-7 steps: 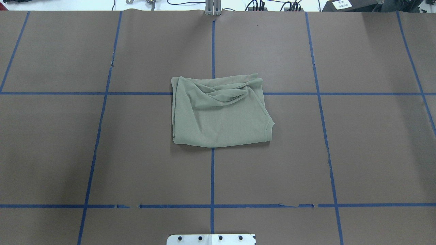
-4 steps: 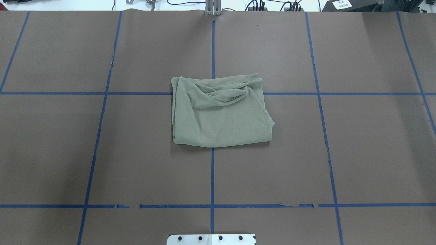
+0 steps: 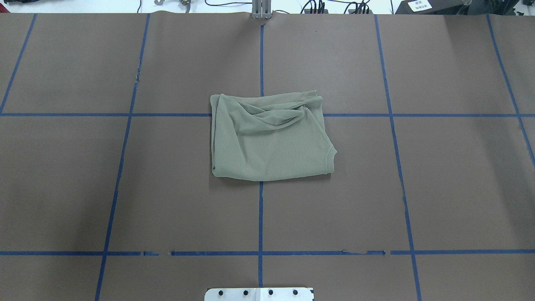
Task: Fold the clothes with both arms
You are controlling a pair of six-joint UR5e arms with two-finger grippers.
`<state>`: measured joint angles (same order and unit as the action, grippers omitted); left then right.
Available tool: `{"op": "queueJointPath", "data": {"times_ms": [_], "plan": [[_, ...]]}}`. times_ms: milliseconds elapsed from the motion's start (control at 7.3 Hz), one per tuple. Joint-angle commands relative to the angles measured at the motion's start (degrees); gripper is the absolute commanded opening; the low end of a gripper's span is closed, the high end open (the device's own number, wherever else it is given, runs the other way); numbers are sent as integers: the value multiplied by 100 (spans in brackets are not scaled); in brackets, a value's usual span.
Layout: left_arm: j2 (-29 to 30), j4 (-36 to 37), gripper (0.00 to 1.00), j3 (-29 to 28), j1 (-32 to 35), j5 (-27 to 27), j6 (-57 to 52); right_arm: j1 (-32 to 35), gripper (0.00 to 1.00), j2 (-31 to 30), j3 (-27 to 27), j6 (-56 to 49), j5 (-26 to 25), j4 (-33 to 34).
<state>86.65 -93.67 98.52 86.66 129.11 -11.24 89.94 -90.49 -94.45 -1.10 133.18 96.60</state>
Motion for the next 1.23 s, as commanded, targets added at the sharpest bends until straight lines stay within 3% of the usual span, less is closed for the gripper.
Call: {"op": "queueJointPath", "data": {"times_ms": [0, 411, 1095], "plan": [[-8, -46, 100, 27, 0, 43, 714, -29, 100, -21, -30, 49, -2, -1], [-26, -11, 100, 27, 0, 500, 895, -29, 100, -21, -30, 58, 24, -1], [-70, -29, 100, 18, 9, 510, 887, -29, 100, -21, -21, 58, 33, 8]]}}
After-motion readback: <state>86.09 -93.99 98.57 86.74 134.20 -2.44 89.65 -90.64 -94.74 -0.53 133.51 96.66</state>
